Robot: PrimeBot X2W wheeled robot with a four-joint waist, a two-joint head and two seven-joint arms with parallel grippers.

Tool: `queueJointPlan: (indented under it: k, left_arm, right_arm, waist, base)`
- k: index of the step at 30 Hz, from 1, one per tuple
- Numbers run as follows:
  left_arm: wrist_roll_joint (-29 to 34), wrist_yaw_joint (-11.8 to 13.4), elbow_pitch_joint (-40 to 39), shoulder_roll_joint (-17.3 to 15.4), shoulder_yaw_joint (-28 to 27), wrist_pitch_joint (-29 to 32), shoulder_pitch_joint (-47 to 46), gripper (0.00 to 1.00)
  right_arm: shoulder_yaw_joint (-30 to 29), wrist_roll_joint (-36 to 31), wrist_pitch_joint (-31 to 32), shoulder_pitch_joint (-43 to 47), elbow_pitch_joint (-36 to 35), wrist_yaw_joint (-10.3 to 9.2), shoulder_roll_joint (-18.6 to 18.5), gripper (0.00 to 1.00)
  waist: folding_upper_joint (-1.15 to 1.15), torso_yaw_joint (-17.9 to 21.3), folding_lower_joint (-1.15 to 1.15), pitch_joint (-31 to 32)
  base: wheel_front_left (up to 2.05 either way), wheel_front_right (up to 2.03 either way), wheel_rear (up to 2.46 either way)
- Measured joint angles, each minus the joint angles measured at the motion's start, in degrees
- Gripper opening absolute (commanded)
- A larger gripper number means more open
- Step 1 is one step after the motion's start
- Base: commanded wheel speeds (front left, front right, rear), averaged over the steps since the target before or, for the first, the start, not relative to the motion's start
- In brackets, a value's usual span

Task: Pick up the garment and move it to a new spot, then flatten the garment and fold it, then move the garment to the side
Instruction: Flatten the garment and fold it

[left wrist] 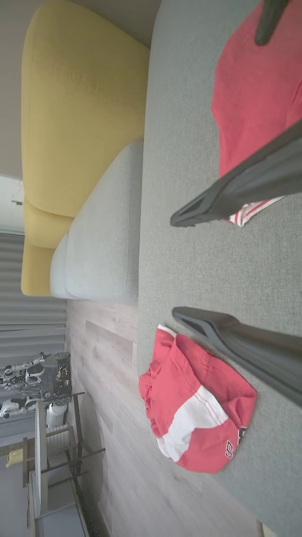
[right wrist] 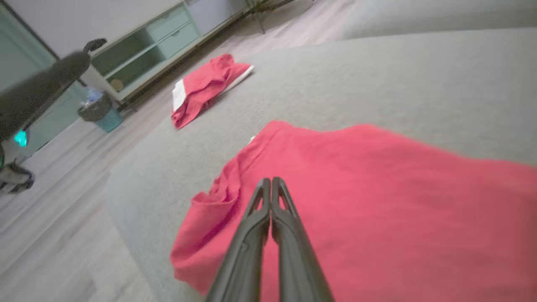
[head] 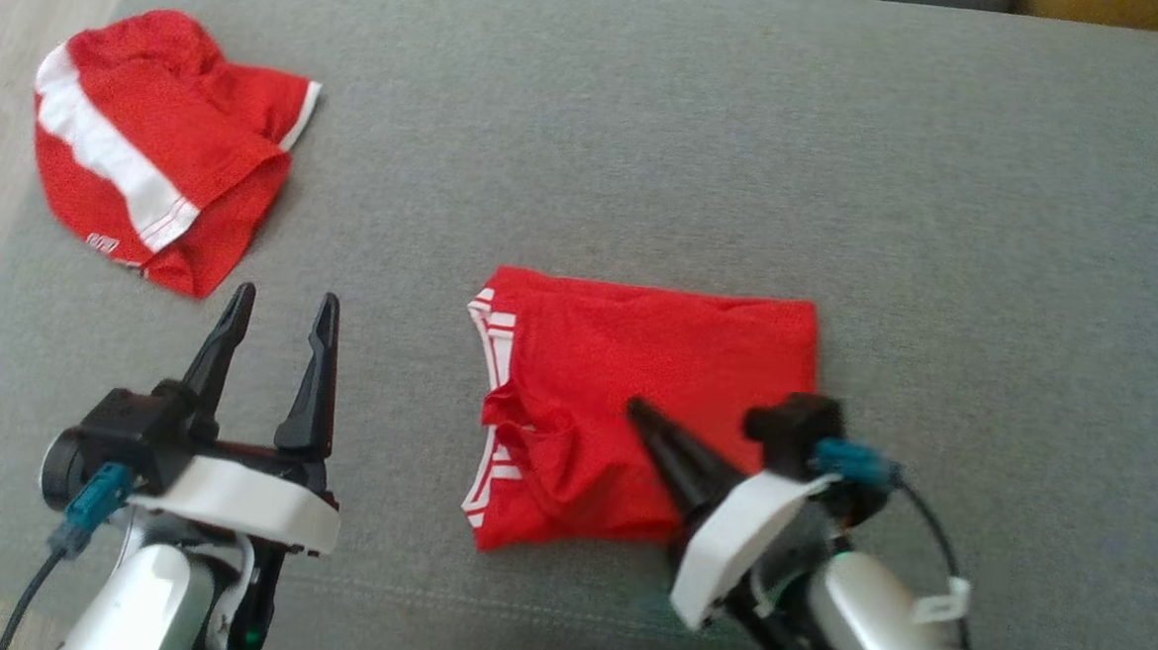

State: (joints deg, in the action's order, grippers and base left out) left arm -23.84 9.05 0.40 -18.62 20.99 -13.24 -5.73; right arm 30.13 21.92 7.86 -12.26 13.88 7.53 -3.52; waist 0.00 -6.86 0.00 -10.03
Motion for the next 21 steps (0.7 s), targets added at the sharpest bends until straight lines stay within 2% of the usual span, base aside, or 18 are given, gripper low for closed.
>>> queueJointPlan:
  k: [4,10,21]
  left_arm:
    - [0.0,-0.04,0.34,0.3,0.01,-0.42,-0.58,1.0]
    - [0.0,-0.53,1.36,0.75,-0.02,-0.55,-1.12,1.0]
    - [0.07,-1.0,2.0,1.59,-0.09,-0.98,-1.98,1.0]
  right_arm:
    - [5.86,2.57,-0.36,-2.87,5.5,0.0,-0.02,0.0]
    - [10.67,5.61,-0.59,-7.43,11.52,0.0,-0.16,0.0]
    - [22.65,10.44,-2.32,-14.28,15.23,0.0,-0.42,0.0]
  waist:
    - [0.0,-1.59,0.0,-0.81]
    - [0.0,-2.98,0.0,-2.0]
    - [0.0,-3.24,0.0,-3.04]
  base:
    - [0.0,0.0,0.0]
    - [0.0,0.0,0.0]
    - [0.0,0.0,0.0]
